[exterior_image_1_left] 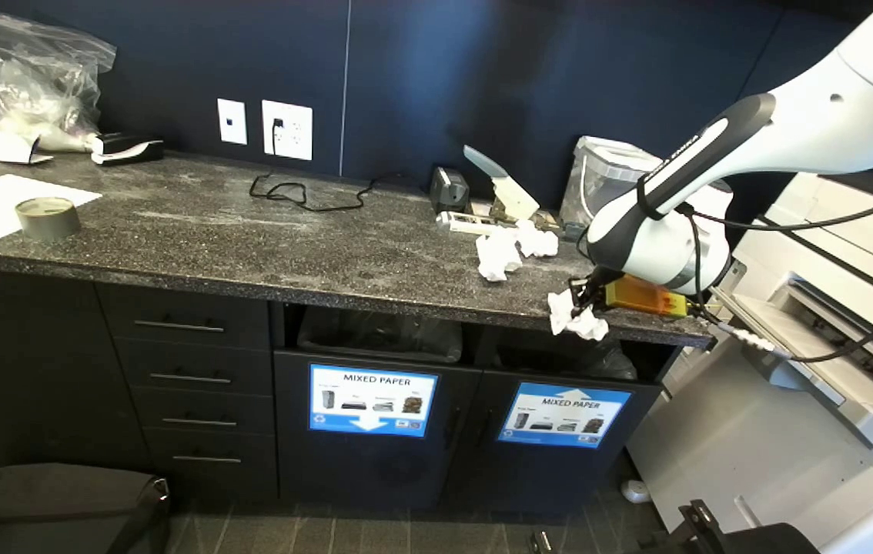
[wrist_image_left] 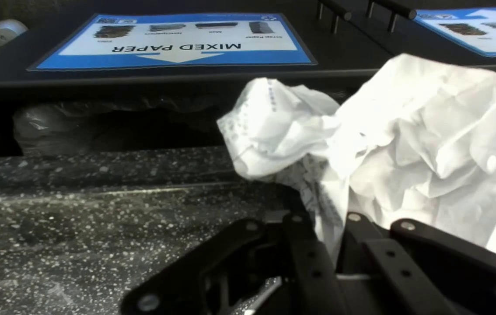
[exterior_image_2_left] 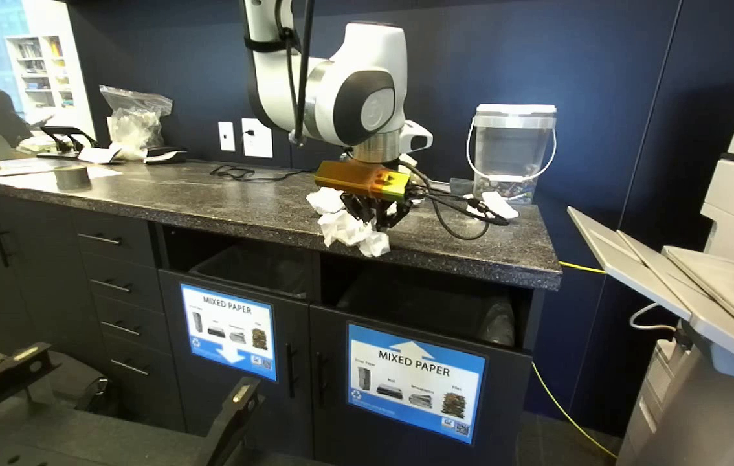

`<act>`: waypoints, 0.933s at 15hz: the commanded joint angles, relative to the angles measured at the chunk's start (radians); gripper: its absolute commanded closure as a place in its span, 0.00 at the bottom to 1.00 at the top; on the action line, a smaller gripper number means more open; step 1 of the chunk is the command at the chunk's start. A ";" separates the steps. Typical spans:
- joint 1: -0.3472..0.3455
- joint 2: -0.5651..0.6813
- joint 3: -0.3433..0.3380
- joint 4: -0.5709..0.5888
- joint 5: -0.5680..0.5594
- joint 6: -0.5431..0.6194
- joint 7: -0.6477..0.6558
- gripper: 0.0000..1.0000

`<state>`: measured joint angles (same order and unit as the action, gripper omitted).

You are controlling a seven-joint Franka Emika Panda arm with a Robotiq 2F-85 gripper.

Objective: Pick up the papers from the counter and put them in the bin

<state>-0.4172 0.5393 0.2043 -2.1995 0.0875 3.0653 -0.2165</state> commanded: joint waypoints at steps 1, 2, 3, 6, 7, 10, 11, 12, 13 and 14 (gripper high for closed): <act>-0.030 0.018 0.034 -0.085 -0.002 -0.008 -0.032 0.87; -0.022 0.016 0.022 -0.085 -0.011 -0.021 -0.033 0.88; -0.016 0.012 0.013 -0.085 -0.016 -0.030 -0.035 0.88; 0.019 -0.007 -0.030 -0.099 -0.036 -0.072 -0.031 0.88; 0.030 -0.005 -0.042 -0.106 -0.035 -0.099 -0.032 0.87; 0.072 0.040 -0.084 -0.136 -0.035 -0.093 -0.021 0.88; 0.083 0.061 -0.094 -0.142 -0.033 -0.064 -0.013 0.88; 0.094 0.083 -0.104 -0.141 -0.032 -0.032 -0.003 0.88; 0.098 0.110 -0.107 -0.138 -0.029 0.023 0.005 0.88; 0.105 0.137 -0.113 -0.135 -0.026 0.091 0.022 0.88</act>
<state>-0.3443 0.6234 0.1170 -2.3312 0.0620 3.0131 -0.2340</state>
